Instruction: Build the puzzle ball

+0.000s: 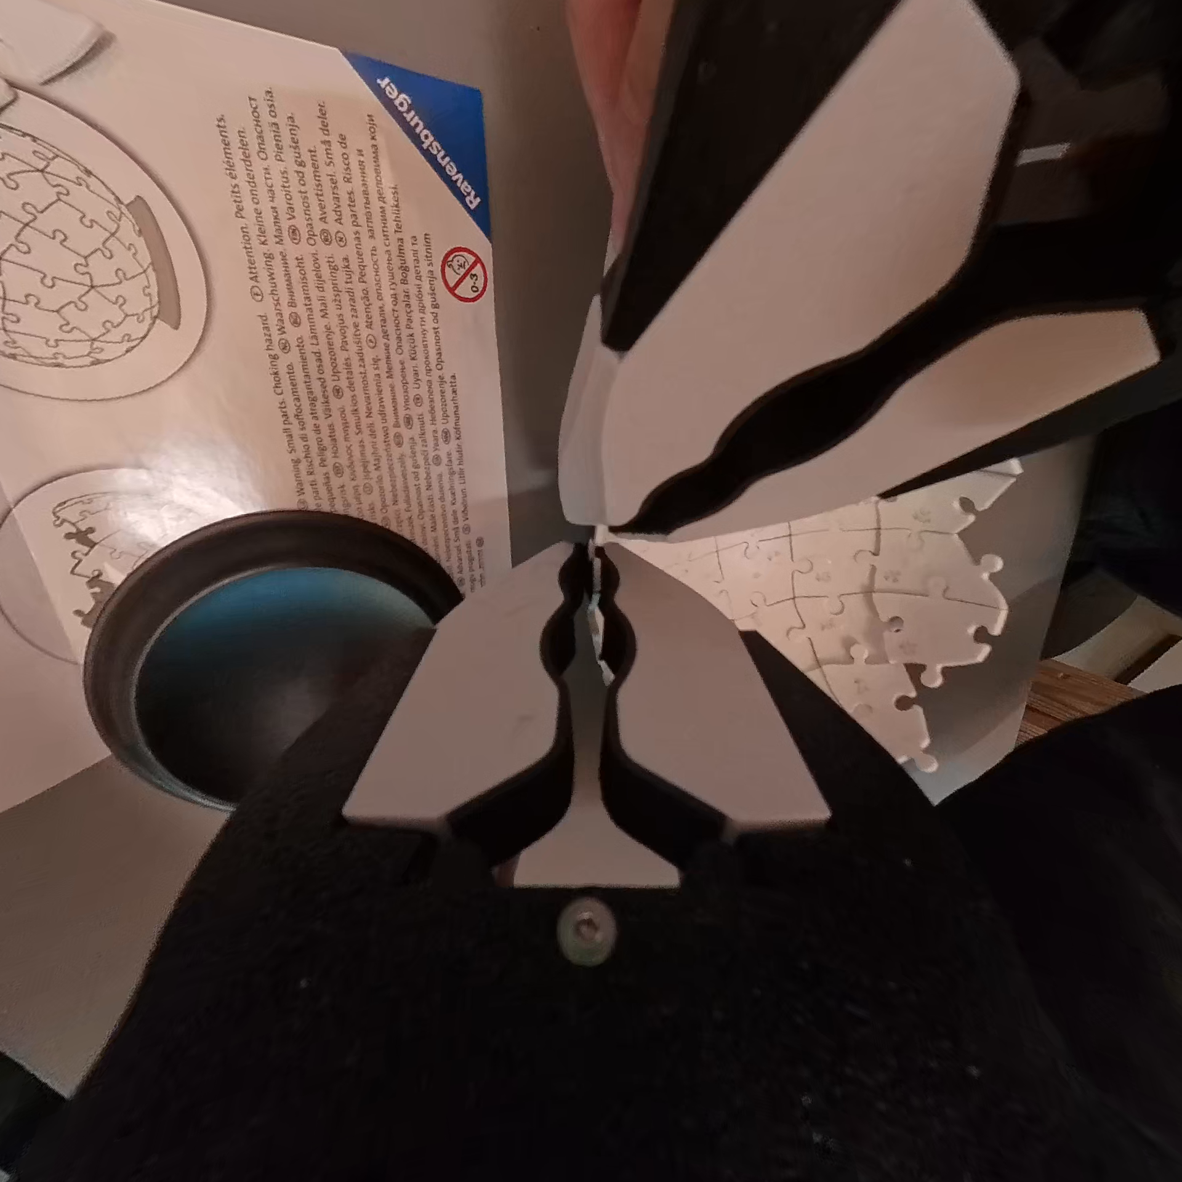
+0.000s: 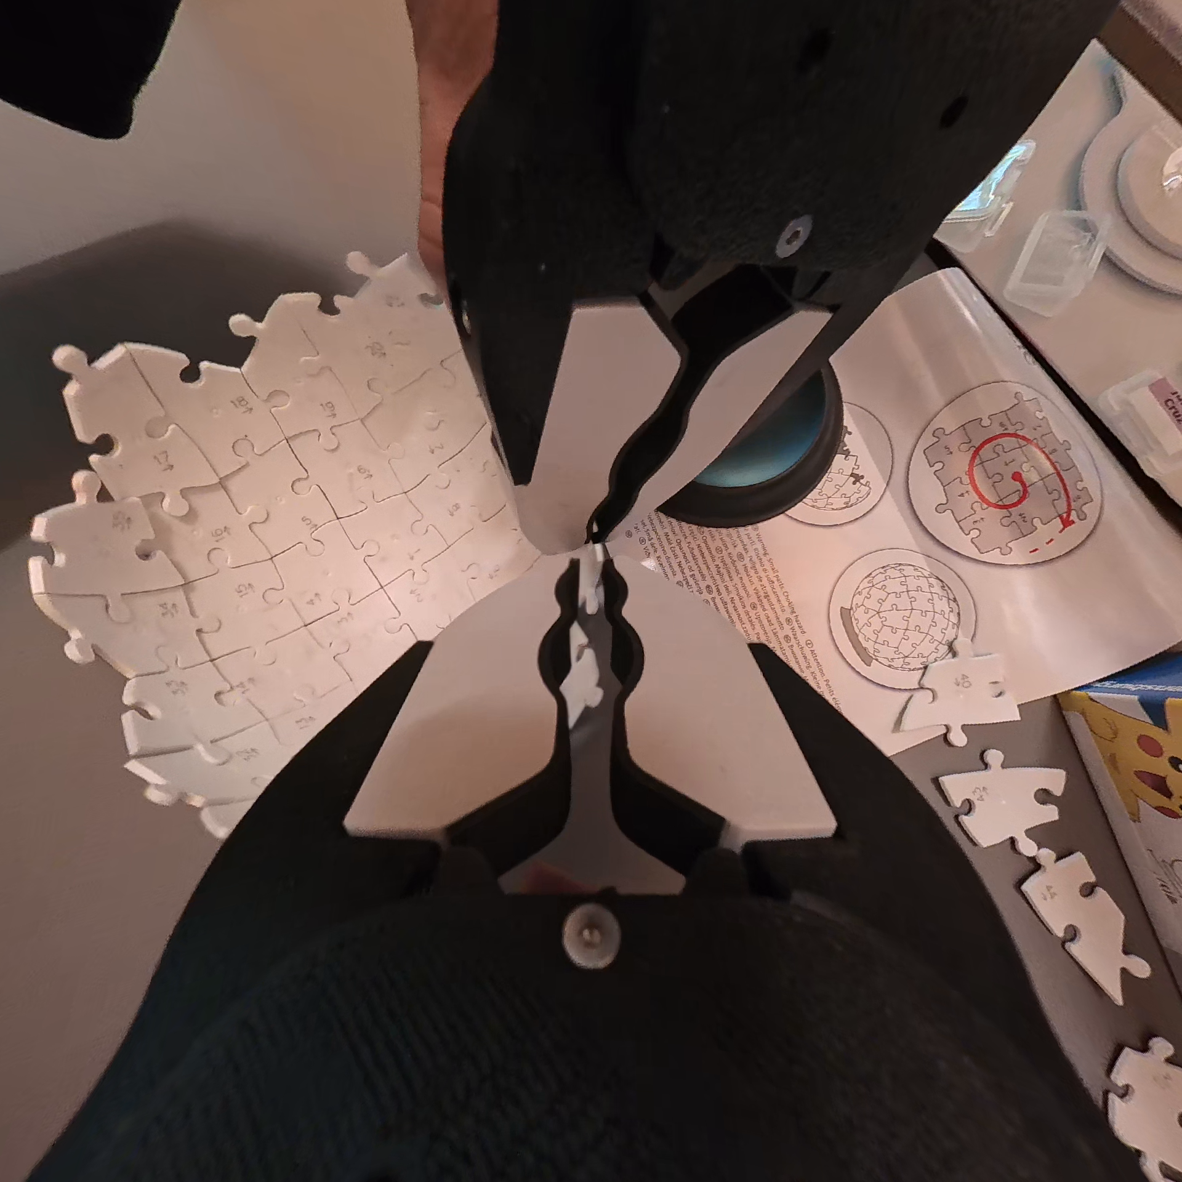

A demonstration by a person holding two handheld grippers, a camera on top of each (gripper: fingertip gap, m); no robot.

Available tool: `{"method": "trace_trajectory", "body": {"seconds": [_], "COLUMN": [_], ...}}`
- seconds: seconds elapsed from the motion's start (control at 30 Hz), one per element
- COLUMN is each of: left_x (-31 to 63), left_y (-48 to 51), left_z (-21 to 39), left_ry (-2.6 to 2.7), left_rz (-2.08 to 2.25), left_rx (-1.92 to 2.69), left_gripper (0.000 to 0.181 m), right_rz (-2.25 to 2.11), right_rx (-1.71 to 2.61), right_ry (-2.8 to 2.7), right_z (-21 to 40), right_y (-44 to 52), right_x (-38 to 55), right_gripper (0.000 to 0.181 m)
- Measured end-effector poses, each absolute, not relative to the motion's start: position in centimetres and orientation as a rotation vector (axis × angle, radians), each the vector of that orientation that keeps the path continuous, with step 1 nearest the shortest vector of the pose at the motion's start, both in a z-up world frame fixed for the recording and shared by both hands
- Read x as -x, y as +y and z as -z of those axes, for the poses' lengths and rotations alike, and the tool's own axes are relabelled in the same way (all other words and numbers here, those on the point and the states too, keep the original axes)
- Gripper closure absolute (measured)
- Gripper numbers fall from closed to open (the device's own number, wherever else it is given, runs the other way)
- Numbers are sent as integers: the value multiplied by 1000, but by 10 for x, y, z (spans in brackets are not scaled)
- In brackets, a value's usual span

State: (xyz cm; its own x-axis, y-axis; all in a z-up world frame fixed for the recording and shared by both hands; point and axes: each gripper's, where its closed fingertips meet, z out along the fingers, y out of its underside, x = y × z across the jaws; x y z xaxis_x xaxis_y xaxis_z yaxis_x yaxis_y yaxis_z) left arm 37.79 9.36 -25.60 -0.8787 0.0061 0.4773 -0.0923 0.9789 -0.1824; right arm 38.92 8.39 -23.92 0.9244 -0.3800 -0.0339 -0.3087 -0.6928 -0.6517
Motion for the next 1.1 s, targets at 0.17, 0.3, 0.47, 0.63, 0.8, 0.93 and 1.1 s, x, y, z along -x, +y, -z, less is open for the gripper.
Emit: {"method": "trace_trajectory", "body": {"seconds": [0.17,0.3,0.47,0.63,0.8,0.93,1.1], "left_x": [-378,-377,-377,-378,-380,-381,-380], "left_y": [94,93,93,91,89,85,85], "left_z": [256,255,255,253,253,253,253], "left_ry": [-2635,-2651,-2658,-2679,-2676,-2653,-2633], "left_rz": [-281,-271,-262,-256,-269,-293,-305], "left_rx": [-70,-54,-61,-105,-221,-314,-330], "left_gripper": [179,179,179,179,179,179,179], "right_rz": [133,119,31,-130,-155,-171,-153], "right_rx": [2389,2405,2449,2433,2455,2410,2454], "right_ry": [490,500,505,525,491,510,490], "right_z": [241,240,247,250,250,250,253], "right_y": [83,78,75,77,76,83,81], "right_x": [-387,-388,-382,-379,-383,-386,-386], "right_gripper": [166,160,159,157,155,167,171]}}
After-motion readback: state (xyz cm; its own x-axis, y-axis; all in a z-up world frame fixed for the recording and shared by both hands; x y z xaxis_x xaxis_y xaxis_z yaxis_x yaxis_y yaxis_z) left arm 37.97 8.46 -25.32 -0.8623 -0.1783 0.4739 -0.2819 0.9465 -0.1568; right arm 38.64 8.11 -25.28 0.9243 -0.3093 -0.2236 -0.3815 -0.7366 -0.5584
